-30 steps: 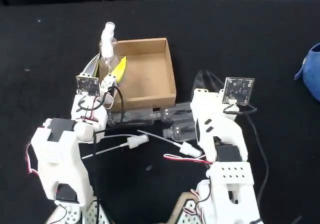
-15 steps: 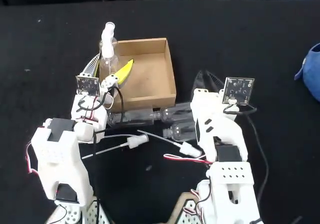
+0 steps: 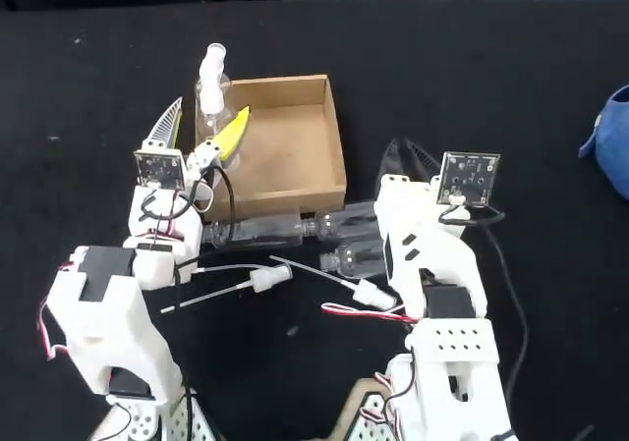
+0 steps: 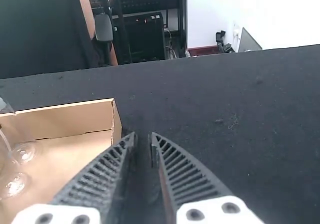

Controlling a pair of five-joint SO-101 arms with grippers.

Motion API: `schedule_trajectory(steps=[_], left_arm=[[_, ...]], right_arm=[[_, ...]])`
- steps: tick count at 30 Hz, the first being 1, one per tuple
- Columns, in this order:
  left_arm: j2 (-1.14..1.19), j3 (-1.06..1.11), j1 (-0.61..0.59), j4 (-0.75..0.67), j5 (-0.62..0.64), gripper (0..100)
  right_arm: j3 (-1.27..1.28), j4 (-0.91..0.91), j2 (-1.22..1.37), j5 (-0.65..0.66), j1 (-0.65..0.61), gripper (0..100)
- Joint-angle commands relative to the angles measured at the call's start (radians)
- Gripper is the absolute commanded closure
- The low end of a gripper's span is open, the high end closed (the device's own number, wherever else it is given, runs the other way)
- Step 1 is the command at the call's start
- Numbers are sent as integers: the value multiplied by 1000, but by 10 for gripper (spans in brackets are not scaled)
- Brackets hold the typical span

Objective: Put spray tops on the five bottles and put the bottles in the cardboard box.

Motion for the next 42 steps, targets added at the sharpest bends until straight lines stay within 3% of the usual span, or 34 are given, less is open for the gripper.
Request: schedule_trajectory(steps=[1,14,21,28,32,36,37,39,42], left_arm=[[-66,12,-2,-15,-2,769],[-77,64,2,-23,-9,770],[-276,156,2,11,-8,770],[-568,216,-4,437,0,770],[-744,180,1,749,0,775],[-862,91,-5,1033,0,933],[-879,71,-5,1085,0,984],[-891,51,1,1162,0,934],[-893,48,5,1186,0,950]], right_arm=[[-5,-23,-7,8,15,973],[-5,-23,-7,8,15,973],[-5,-23,-7,8,15,973],[-5,-23,-7,8,15,973],[-5,-23,-7,8,15,973],[-5,-23,-7,8,15,973],[-5,-23,-7,8,15,973],[-5,-23,-7,8,15,973],[-5,-25,-7,8,15,973]])
